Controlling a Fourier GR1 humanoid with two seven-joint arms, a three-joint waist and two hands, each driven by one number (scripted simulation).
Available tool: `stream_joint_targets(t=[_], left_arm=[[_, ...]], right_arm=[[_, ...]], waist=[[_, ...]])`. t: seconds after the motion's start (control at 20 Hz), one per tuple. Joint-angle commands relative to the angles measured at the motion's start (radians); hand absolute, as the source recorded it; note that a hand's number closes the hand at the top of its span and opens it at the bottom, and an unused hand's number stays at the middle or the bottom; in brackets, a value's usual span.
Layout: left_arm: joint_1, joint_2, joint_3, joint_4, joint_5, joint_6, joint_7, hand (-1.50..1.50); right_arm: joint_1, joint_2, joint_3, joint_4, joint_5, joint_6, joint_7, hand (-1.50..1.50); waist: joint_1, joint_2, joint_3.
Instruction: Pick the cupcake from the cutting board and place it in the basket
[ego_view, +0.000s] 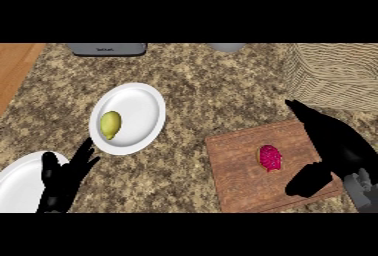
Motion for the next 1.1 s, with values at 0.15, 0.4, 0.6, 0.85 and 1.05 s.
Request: stream_joint_targets(t=[0.15, 0.4, 0.6, 0.85, 1.05], left_arm=[[0.005, -0.026, 0.003, 0.058, -0.041, 0.005, 0.021, 0.0], [0.011, -0.015, 0.038, 0.093, -0.036, -0.054, -0.008, 0.0], [0.055, -0.048, 0.013, 0.038, -0.065, -0.028, -0.001, 0.0], [-0.025, -0.057, 0.05, 0.081, -0.078, -0.026, 0.047, 0.0], [0.06, -0.08, 0.021, -0.006, -0.101, -0.022, 0.039, 0.0]], right_arm=[[0.057, 0.119, 0.015, 0.112, 0.146, -0.021, -0.011, -1.5], [0.068, 0.138, -0.033, 0.067, 0.18, 0.038, 0.012, -1.5], [0.208, 0.196, 0.037, 0.026, 0.314, -0.057, -0.01, -1.5], [0.148, 0.238, -0.046, 0.196, 0.314, -0.004, -0.143, -1.5], [0.114, 0.309, -0.041, 0.279, 0.372, 0.002, -0.153, -1.5]], waist=[[0.002, 0.006, -0.006], [0.001, 0.005, -0.006], [-0.004, 0.004, -0.006], [0.0, 0.007, -0.006], [0.007, 0.006, -0.006]])
